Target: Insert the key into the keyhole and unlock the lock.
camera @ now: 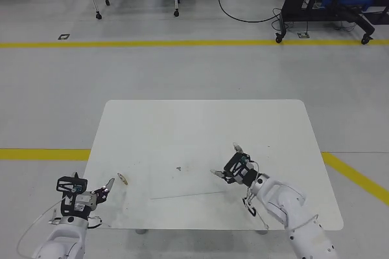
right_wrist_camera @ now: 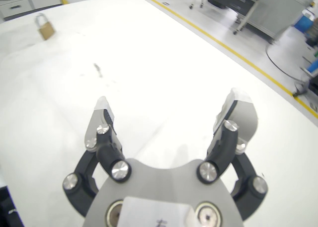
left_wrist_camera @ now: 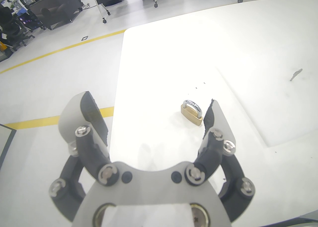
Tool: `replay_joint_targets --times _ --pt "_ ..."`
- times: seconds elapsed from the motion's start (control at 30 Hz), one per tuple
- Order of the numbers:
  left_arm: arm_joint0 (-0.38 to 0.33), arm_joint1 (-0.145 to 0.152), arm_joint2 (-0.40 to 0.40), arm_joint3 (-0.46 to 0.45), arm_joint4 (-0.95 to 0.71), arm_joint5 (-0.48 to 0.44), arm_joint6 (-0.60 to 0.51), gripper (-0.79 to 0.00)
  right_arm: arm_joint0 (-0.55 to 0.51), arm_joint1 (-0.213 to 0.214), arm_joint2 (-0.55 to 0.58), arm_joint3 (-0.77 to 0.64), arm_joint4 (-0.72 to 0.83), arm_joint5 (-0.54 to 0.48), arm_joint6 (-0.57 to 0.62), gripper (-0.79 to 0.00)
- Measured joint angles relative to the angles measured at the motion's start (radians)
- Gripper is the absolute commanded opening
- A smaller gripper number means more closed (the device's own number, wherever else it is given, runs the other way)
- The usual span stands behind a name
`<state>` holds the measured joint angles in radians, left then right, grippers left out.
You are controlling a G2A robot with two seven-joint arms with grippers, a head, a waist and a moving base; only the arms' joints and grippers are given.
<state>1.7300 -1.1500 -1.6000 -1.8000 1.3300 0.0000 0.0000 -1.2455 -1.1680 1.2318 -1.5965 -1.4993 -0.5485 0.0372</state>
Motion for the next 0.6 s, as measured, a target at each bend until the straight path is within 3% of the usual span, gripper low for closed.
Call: replay_joint_targets --times 0.17,0.33,0.37,0.5,0.6 --pt "0.0 0.0 0.0 0.0 0.0 0.0 0.0 0.0 0.147 -0.02 -0.125 0.111 -0.022 -0.154 0.027 0.0" --pt "0.0 0.0 0.0 0.0 0.0 0.0 0.0 0.0 0.291 -0.063 -0.268 0.239 -0.007 -0.147 0.102 -0.015" --pt "0.0 0.0 0.0 0.0 0.0 0.0 0.0 0.0 0.323 -0.074 -0.299 0.272 0.001 -0.145 0.119 -0.108" --pt "0.0 0.0 0.0 0.0 0.0 0.0 0.0 0.0 0.412 -0.109 -0.378 0.372 0.039 -0.147 0.162 -0.262" --pt "0.0 0.0 0.0 0.0 0.0 0.0 0.0 0.0 0.465 -0.135 -0.429 0.438 0.064 -0.147 0.182 -0.311"
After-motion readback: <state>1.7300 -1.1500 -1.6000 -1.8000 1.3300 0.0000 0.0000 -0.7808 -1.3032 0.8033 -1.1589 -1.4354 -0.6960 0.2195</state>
